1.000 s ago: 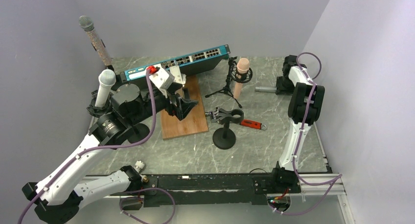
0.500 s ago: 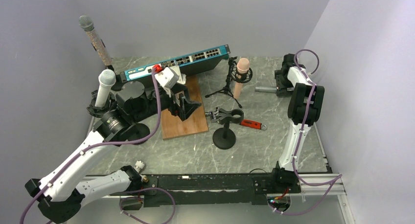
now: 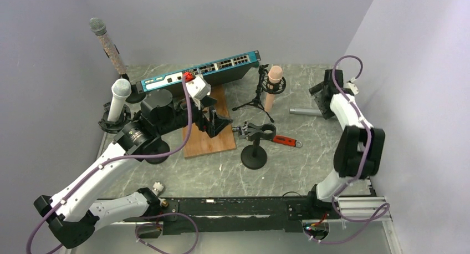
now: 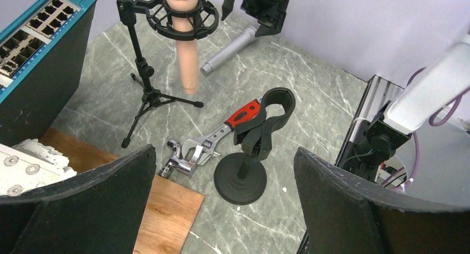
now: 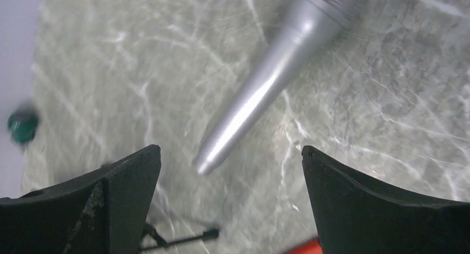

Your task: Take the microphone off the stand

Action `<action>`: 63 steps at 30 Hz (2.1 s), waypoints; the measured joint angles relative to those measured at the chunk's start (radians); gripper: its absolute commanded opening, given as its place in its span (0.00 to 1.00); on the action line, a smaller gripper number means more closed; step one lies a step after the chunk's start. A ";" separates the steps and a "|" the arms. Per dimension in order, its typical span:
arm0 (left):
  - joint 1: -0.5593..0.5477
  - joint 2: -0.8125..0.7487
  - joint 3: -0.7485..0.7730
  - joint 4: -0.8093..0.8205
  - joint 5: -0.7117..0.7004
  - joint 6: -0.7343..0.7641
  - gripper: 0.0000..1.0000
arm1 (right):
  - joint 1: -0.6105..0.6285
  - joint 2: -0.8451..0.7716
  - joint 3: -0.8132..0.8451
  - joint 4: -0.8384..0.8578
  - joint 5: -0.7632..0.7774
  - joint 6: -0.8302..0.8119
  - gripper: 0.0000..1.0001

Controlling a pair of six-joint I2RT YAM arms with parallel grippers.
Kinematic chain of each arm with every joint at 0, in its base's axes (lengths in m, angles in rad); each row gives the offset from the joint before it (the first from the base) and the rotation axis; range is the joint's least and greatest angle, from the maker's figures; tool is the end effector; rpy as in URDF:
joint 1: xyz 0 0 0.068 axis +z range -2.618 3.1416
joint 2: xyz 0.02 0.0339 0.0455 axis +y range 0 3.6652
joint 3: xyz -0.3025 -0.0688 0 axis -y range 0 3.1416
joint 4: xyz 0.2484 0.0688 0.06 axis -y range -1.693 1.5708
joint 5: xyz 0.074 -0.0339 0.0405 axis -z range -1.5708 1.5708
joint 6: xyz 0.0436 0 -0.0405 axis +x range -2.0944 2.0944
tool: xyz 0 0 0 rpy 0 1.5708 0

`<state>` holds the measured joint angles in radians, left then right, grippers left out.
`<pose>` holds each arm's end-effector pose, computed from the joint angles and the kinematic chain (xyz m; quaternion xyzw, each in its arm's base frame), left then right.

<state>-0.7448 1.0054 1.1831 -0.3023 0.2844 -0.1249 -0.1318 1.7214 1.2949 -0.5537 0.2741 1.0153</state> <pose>0.1437 -0.1491 0.4575 0.3157 0.6782 -0.3723 0.5493 0.3761 -0.0618 0.2681 0.5477 0.7745 0.0051 0.3165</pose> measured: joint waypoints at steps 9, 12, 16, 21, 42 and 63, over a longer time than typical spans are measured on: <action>0.000 0.016 0.000 0.002 -0.002 0.004 0.98 | 0.183 -0.341 -0.262 0.109 -0.016 -0.351 1.00; 0.000 0.034 0.000 0.001 0.000 0.004 0.99 | 0.243 -0.432 -0.353 0.125 -0.050 -0.428 1.00; -0.001 0.045 0.000 0.000 0.000 0.004 0.99 | 0.240 -0.543 -0.451 0.129 -0.056 -0.431 1.00; -0.018 0.048 0.005 0.001 0.003 -0.004 1.00 | 0.193 -0.591 -0.528 0.138 -0.055 -0.359 1.00; -0.019 0.040 -0.006 -0.015 -0.064 0.035 0.99 | 0.352 -0.767 -0.508 0.212 -0.170 -0.512 1.00; -0.019 0.038 -0.006 0.006 -0.037 0.026 0.99 | 0.676 -0.471 0.036 0.267 0.098 -0.756 0.89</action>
<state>-0.7635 1.0431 1.1774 -0.2958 0.2470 -0.0990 0.5438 1.2503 1.3312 -0.2871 0.3717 0.2588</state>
